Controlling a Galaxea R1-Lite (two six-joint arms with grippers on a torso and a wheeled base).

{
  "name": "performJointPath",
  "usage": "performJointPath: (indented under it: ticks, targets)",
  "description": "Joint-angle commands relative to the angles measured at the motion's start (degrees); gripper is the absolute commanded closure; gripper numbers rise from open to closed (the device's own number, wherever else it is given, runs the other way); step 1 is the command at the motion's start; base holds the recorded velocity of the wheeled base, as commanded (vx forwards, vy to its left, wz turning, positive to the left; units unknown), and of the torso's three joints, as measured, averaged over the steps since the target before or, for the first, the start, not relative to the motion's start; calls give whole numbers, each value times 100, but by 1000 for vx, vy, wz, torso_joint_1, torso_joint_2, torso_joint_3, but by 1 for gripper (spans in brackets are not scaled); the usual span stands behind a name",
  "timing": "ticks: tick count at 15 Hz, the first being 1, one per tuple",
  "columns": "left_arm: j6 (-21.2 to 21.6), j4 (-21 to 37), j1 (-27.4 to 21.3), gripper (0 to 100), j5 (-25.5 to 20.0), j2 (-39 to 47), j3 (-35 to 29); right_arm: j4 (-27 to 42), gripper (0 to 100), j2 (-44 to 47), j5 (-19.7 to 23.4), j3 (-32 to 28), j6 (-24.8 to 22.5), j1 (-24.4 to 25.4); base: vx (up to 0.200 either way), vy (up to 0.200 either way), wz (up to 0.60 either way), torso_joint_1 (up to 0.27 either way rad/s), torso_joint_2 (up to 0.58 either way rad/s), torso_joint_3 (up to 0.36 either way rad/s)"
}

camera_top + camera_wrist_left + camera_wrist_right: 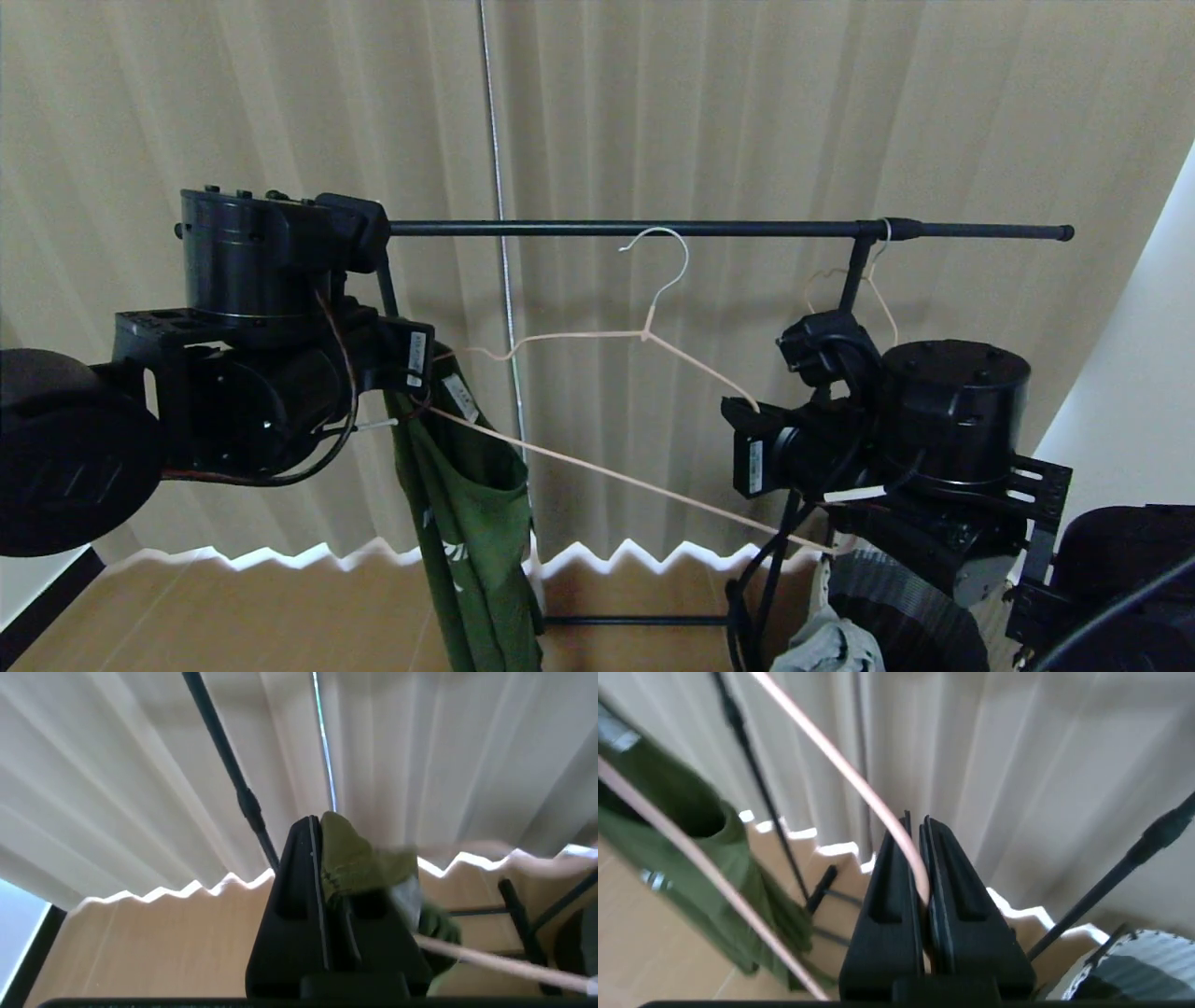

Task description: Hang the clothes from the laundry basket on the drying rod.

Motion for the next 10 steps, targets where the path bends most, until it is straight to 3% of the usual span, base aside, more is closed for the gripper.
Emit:
performJointPath:
  ticks: [1, 6, 10]
  targets:
    - [10, 109, -67, 100, 5, -149, 72, 2, 100, 297, -36, -280, -18, -118, 0, 0, 0, 0, 0, 0]
    - [-51, 302, -594, 100, -4, -105, 55, -7, 100, 578, -36, -684, -106, -65, 0, 0, 0, 0, 0, 0]
    - [-227, 250, -568, 100, 5, 202, -218, -42, 100, 508, -18, -570, -106, 190, 0, 0, 0, 0, 0, 0]
